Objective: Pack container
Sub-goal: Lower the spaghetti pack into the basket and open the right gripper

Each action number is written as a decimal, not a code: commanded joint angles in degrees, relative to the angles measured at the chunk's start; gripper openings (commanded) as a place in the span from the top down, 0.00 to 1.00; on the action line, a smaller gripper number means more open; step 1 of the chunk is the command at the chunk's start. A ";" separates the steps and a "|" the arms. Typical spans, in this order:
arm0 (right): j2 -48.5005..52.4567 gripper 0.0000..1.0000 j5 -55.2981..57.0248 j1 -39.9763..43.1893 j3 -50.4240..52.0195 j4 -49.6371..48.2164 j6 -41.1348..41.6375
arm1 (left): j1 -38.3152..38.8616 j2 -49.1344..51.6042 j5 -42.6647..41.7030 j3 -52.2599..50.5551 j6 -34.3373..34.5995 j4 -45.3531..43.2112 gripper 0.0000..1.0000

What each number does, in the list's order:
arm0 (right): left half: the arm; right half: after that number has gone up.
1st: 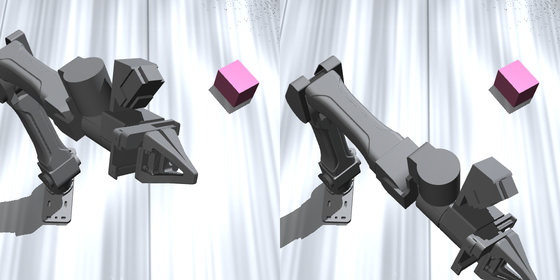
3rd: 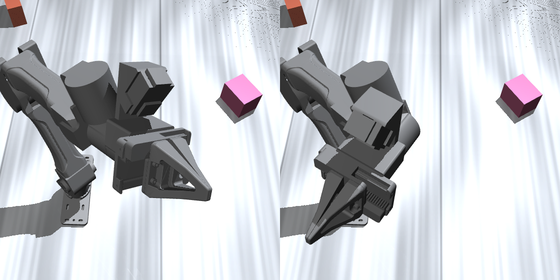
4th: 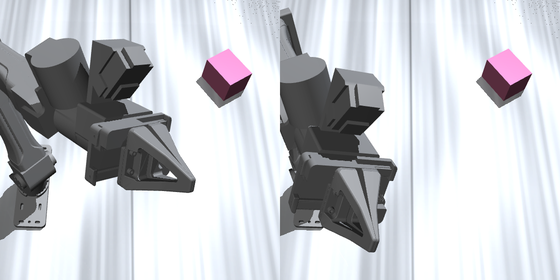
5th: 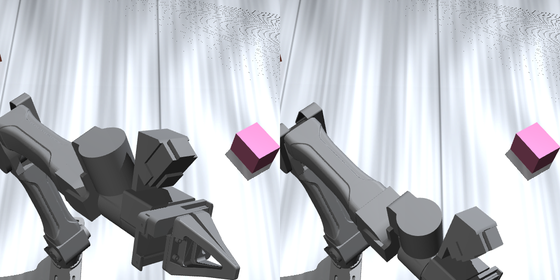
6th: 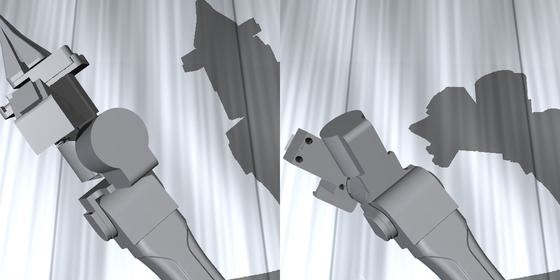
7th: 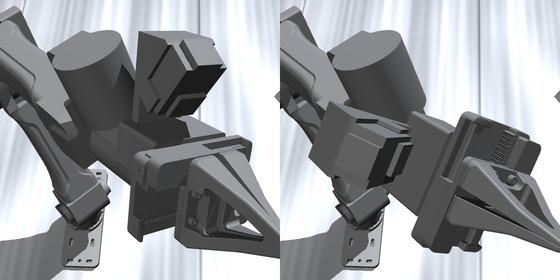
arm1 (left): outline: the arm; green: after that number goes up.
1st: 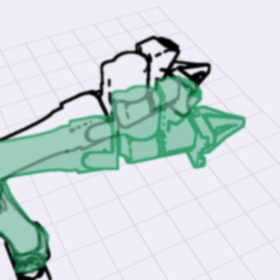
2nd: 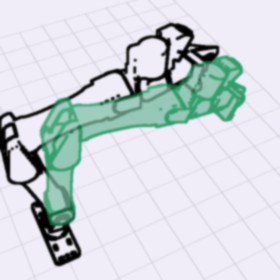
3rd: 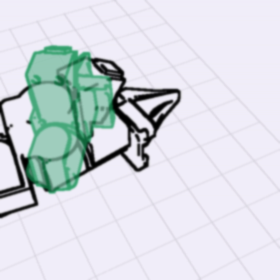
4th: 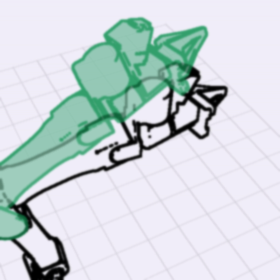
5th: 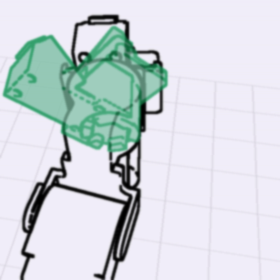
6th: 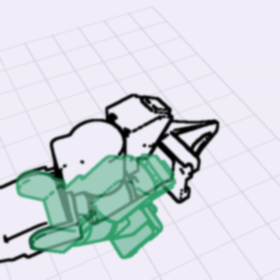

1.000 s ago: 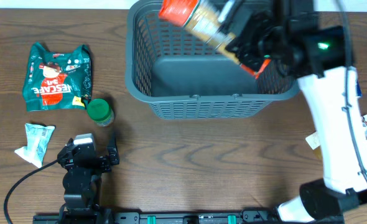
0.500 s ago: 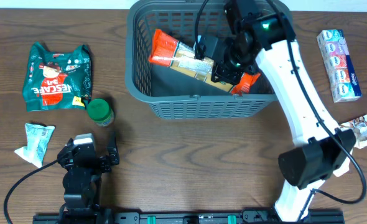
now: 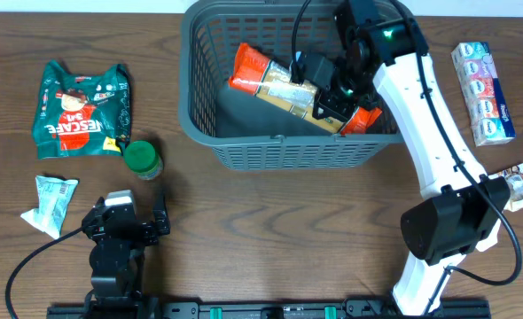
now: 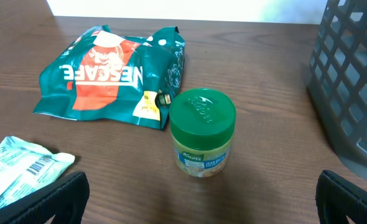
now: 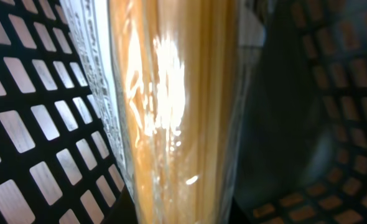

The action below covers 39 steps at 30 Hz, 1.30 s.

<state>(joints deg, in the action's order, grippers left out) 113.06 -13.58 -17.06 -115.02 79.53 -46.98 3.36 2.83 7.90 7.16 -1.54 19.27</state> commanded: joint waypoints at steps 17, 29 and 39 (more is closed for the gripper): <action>-1.51 0.99 -1.79 -1.77 2.36 1.88 -4.52 | 0.22 -0.37 0.22 -1.18 -0.15 0.33 0.02; -1.75 0.49 1.66 -1.62 2.16 -6.25 3.21 | 0.22 -0.37 0.22 -1.18 -0.15 0.33 0.01; -5.42 0.01 28.46 -0.83 -8.83 -8.31 26.60 | 0.22 -0.37 0.22 -1.18 -0.15 0.33 0.01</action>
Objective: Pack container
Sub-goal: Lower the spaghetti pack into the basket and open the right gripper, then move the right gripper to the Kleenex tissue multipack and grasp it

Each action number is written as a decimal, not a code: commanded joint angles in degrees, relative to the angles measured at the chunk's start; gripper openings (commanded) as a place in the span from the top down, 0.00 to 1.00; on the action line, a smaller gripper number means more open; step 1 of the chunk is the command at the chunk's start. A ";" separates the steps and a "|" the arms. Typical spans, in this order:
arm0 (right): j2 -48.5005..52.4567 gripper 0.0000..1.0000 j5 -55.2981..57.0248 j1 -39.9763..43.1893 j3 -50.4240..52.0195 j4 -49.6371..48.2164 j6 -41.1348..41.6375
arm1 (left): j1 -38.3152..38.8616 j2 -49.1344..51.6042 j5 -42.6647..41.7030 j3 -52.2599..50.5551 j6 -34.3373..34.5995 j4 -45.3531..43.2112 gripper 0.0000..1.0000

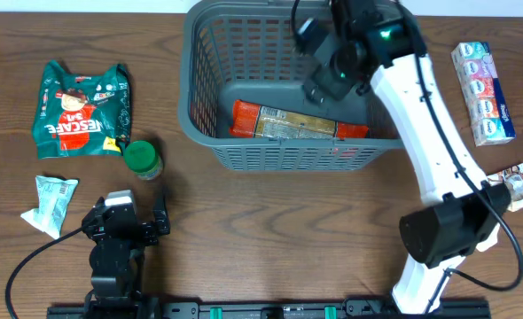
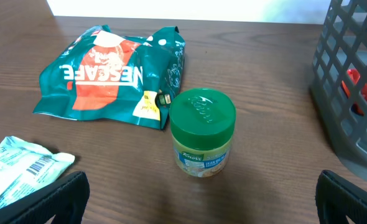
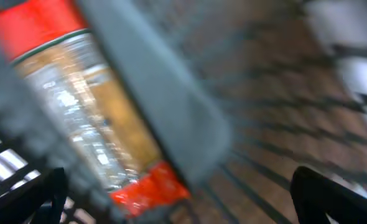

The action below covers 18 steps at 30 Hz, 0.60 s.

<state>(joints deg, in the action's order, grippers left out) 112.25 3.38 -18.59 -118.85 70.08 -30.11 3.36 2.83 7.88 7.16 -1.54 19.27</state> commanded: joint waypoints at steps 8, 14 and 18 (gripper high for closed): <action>-13.57 0.01 17.84 12.92 -12.20 9.70 28.50 | 0.22 -0.37 0.26 -1.18 -0.15 0.33 0.01; -15.54 0.01 12.76 27.91 -12.15 14.56 27.69 | 0.22 -0.37 0.24 -1.18 -0.15 0.33 0.02; -14.60 0.01 9.55 34.62 -11.45 14.56 25.29 | 0.22 -0.37 0.24 -1.18 -0.15 0.33 0.02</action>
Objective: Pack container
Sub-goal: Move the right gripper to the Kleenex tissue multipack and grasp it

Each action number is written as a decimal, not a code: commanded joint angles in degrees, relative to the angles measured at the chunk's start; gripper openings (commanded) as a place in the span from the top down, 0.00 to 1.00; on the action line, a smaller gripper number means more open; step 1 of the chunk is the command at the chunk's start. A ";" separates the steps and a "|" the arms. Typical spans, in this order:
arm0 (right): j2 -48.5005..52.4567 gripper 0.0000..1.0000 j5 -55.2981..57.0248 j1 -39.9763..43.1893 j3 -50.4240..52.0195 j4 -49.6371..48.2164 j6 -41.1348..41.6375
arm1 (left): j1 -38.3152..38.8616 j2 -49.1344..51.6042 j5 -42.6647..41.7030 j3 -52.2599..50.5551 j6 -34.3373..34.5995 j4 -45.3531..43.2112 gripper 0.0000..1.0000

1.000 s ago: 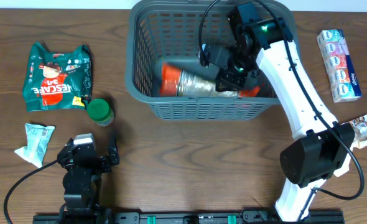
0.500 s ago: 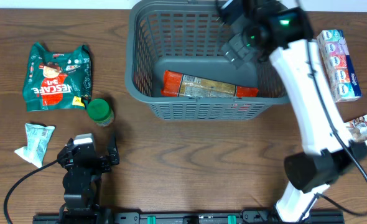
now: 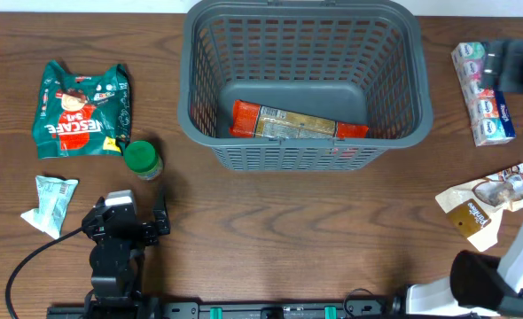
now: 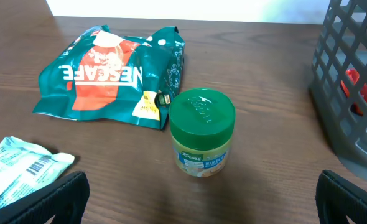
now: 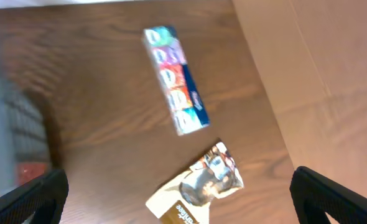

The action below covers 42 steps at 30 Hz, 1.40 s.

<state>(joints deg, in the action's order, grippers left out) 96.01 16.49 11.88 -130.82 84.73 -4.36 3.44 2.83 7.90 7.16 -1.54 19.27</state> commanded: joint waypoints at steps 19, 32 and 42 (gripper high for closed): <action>24.44 0.01 -7.15 11.80 0.52 -9.46 -10.54 | 0.13 -0.37 0.22 -1.18 -0.15 0.33 0.02; 32.70 0.01 -15.21 18.78 0.57 -14.23 -12.72 | 0.13 -0.37 0.22 -1.18 -0.17 0.33 0.02; 40.65 0.01 -26.64 20.04 0.83 -11.80 -19.10 | 0.13 -0.37 0.22 -1.18 -0.15 0.33 0.02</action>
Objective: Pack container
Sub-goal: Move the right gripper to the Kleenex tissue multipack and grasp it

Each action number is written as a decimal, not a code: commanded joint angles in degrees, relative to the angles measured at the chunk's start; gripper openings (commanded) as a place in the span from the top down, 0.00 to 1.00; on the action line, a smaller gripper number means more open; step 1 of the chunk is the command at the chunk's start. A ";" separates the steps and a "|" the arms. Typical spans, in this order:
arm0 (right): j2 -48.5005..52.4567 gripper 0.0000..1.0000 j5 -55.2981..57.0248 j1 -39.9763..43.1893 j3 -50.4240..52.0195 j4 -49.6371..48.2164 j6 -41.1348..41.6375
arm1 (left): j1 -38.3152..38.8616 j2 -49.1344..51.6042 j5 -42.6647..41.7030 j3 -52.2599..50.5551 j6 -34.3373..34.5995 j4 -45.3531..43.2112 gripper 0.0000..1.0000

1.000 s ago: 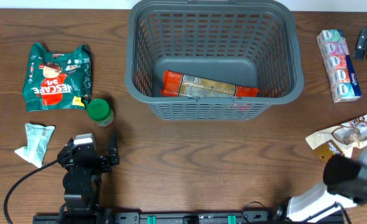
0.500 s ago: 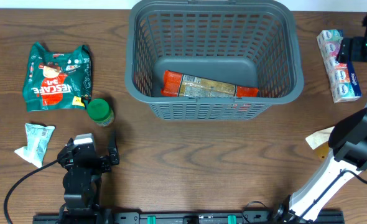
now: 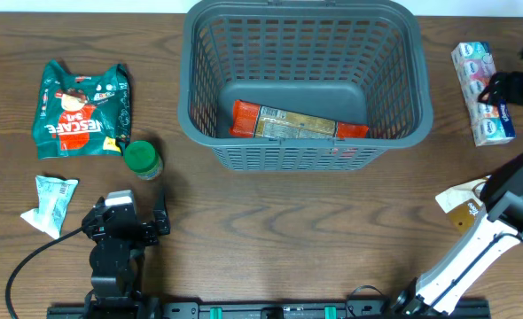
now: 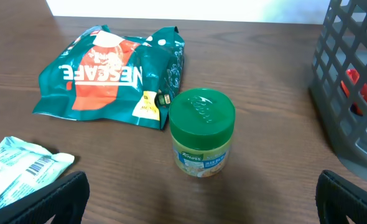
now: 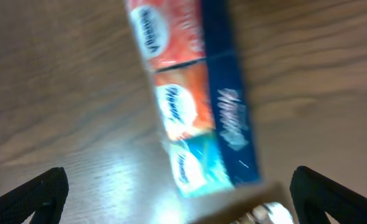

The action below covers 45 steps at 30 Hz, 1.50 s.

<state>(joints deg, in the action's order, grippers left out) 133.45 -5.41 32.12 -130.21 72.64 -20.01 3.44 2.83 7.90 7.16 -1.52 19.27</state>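
The grey basket (image 3: 301, 31) stands at the back middle, with a spaghetti pack (image 3: 300, 121) lying flat along its front wall. A multi-coloured tissue pack (image 3: 481, 81) lies at the far right. My right gripper (image 3: 508, 89) hovers just right of it. In the right wrist view the tissue pack (image 5: 190, 93) fills the blurred frame, and the gripper (image 5: 178, 202) is open and empty. My left gripper (image 3: 124, 223) rests open at the front left. A green-lidded jar (image 4: 203, 132) stands in front of it.
A green Nescafe bag (image 3: 82, 97) lies at the left, with a white-green sachet (image 3: 50, 202) nearer the front. A brown and white pouch (image 3: 461, 208) lies at the right, partly behind my right arm. The basket wall (image 4: 351, 93) rises right of the jar.
My right gripper has come down and closer to the tissue pack, which now fills its wrist view. The right arm now crosses over the pouch. The left arm has not moved.
My right gripper was on the spaghetti pack, tilted inside the basket. Then the pack lay flat at the basket's front wall with the gripper open above it. Then the gripper was high over the right side, and now it is close over the tissue pack.
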 commanded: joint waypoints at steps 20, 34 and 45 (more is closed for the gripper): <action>5.42 0.01 2.62 -1.90 0.26 -5.62 -4.76 | 0.13 -0.37 0.22 -1.18 -0.17 0.33 0.02; 5.42 0.01 7.04 -1.42 7.54 -11.56 -4.94 | 0.13 -0.37 0.22 -1.18 -0.17 0.33 0.02; 5.42 0.13 6.91 -1.33 20.59 -20.96 -1.62 | 0.13 -0.37 0.22 -1.18 -0.17 0.35 0.02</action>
<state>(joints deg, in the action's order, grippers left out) 137.93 -0.14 30.57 -113.43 52.29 -23.33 3.44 2.83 7.90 7.16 -1.54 19.27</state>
